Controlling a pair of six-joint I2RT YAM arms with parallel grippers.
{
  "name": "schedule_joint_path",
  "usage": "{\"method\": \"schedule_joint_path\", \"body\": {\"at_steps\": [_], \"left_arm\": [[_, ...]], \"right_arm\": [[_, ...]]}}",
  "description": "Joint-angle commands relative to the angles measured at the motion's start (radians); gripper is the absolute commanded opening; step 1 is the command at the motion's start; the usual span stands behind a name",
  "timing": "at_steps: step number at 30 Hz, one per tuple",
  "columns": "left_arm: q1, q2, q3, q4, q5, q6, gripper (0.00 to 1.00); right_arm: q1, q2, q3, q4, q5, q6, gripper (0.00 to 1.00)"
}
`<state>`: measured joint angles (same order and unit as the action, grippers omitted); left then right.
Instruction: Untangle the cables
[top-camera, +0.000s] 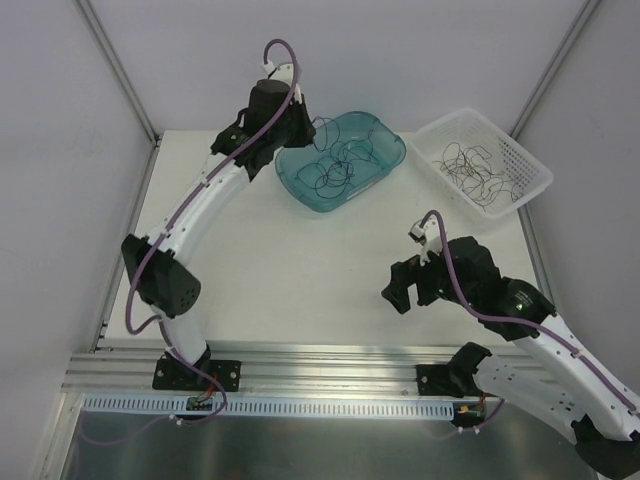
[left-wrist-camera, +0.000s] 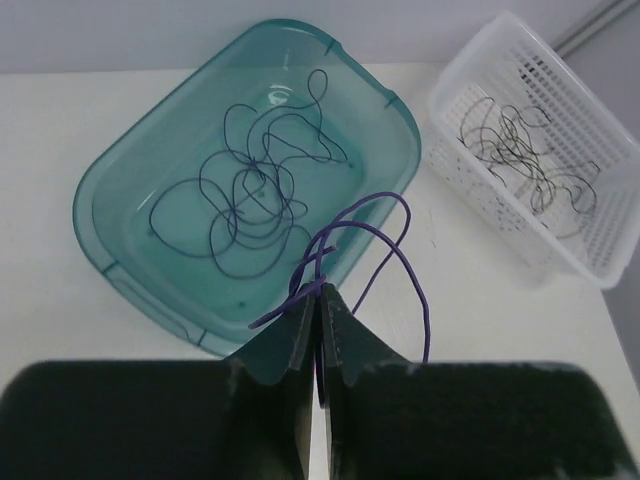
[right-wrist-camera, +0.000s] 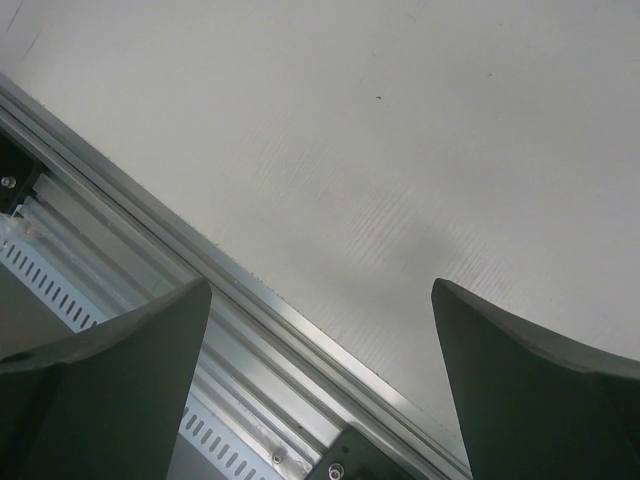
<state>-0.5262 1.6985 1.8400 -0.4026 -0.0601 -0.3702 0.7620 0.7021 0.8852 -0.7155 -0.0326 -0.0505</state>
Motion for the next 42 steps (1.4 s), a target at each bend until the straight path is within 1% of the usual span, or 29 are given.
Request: {"method": "schedule_joint_path", "body": {"at_steps": [1, 2, 4, 5, 6, 9, 12, 14, 15, 17, 18, 19, 20, 21, 22, 23, 24, 25, 26, 27, 28, 29, 30, 31, 34, 36, 38, 39, 42], "left_arm": [[0.034, 0.182, 0.145, -0.002, 0.028, 0.025, 0.03], [0.040, 0.222, 0.219, -0.002, 0.025, 0.021, 0.22], [0.060, 0.323, 0.286, -0.001, 0.025, 0.022, 0.47], [0.064, 0.345, 0.333, -0.002, 0.014, 0.025, 0.72], [0.069, 0.369, 0.347, -0.001, 0.000, 0.033, 0.82], [0.080, 0.350, 0.344, -0.002, -0.041, 0.063, 0.99], [0.092, 0.256, 0.246, -0.002, -0.055, 0.068, 0.99], [0.095, 0.195, 0.139, 0.001, -0.060, 0.077, 0.99], [0.097, 0.126, 0.098, -0.001, -0.069, 0.085, 0.99], [0.097, 0.046, -0.045, -0.001, -0.073, 0.086, 0.99], [0.097, -0.039, -0.094, -0.001, -0.075, 0.091, 0.99], [0.097, -0.084, -0.196, -0.001, -0.089, 0.093, 0.99], [0.097, -0.130, -0.250, -0.001, -0.099, 0.093, 0.99], [0.097, -0.225, -0.304, -0.002, -0.110, 0.094, 0.99], [0.097, -0.278, -0.411, -0.002, -0.130, 0.096, 0.99], [0.097, -0.330, -0.465, -0.002, -0.142, 0.096, 0.99], [0.097, -0.440, -0.520, -0.002, -0.155, 0.096, 0.99], [0.097, -0.497, -0.630, -0.004, -0.165, 0.097, 0.99], [0.095, -0.555, -0.683, -0.005, -0.170, 0.099, 0.99], [0.097, -0.670, -0.734, -0.018, -0.175, 0.099, 0.99], [0.095, -0.728, -0.821, -0.033, -0.181, 0.096, 0.99], [0.097, -0.785, -0.858, -0.051, -0.197, 0.088, 0.99], [0.097, -0.900, -0.890, -0.108, -0.207, 0.074, 0.99], [0.097, -0.956, -0.938, -0.139, -0.214, 0.068, 0.99], [0.095, -1.167, -0.993, -0.263, -0.242, 0.044, 0.99], [0.097, -1.305, -1.002, -0.320, -0.256, 0.027, 0.99], [0.095, -1.382, -0.999, -0.388, -0.288, -0.005, 0.99], [0.095, -1.461, -0.999, -0.392, -0.296, -0.034, 0.99], [0.095, -1.592, -0.993, -0.400, -0.271, -0.039, 0.99]], "right_arm": [[0.003, -0.016, -0.005, -0.022, 0.026, 0.017, 0.97], [0.003, -0.021, -0.002, -0.030, 0.026, 0.017, 0.97], [0.003, -0.029, 0.000, -0.036, 0.060, 0.023, 0.97], [0.002, -0.036, 0.000, -0.042, 0.074, 0.023, 0.97], [0.002, -0.041, 0.001, -0.045, 0.082, 0.024, 0.97], [0.002, -0.050, 0.003, -0.058, 0.099, 0.024, 0.97], [0.002, -0.047, 0.004, -0.061, 0.109, 0.024, 0.97], [0.002, -0.047, 0.008, -0.061, 0.120, 0.032, 0.97], [0.002, -0.047, 0.009, -0.062, 0.141, 0.035, 0.97], [0.003, -0.047, 0.020, -0.074, 0.175, 0.047, 0.97], [0.003, -0.047, 0.024, -0.079, 0.209, 0.047, 0.97], [0.003, -0.047, 0.032, -0.088, 0.229, 0.047, 0.97], [0.002, -0.047, 0.038, -0.111, 0.253, 0.073, 0.97], [0.003, -0.046, 0.044, -0.124, 0.307, 0.086, 0.97], [0.002, -0.044, 0.053, -0.140, 0.339, 0.092, 0.97], [0.002, -0.046, 0.067, -0.174, 0.376, 0.103, 0.97], [0.003, -0.047, 0.075, -0.189, 0.451, 0.122, 0.97], [0.002, -0.050, 0.078, -0.203, 0.488, 0.133, 0.97], [0.003, -0.059, 0.083, -0.225, 0.520, 0.141, 0.97], [0.003, -0.062, 0.083, -0.234, 0.575, 0.155, 0.97], [0.003, -0.067, 0.084, -0.245, 0.601, 0.164, 0.97], [0.003, -0.075, 0.086, -0.271, 0.661, 0.173, 0.97], [0.003, -0.081, 0.090, -0.283, 0.689, 0.184, 0.97], [0.003, -0.087, 0.092, -0.295, 0.713, 0.196, 0.97], [0.002, -0.124, 0.093, -0.346, 0.801, 0.219, 0.97], [0.002, -0.168, 0.092, -0.374, 0.841, 0.230, 0.97], [0.003, -0.206, 0.092, -0.400, 0.870, 0.242, 0.97], [0.003, -0.225, 0.093, -0.410, 0.876, 0.250, 0.97], [0.003, -0.321, 0.103, -0.443, 0.892, 0.264, 0.97]]}}
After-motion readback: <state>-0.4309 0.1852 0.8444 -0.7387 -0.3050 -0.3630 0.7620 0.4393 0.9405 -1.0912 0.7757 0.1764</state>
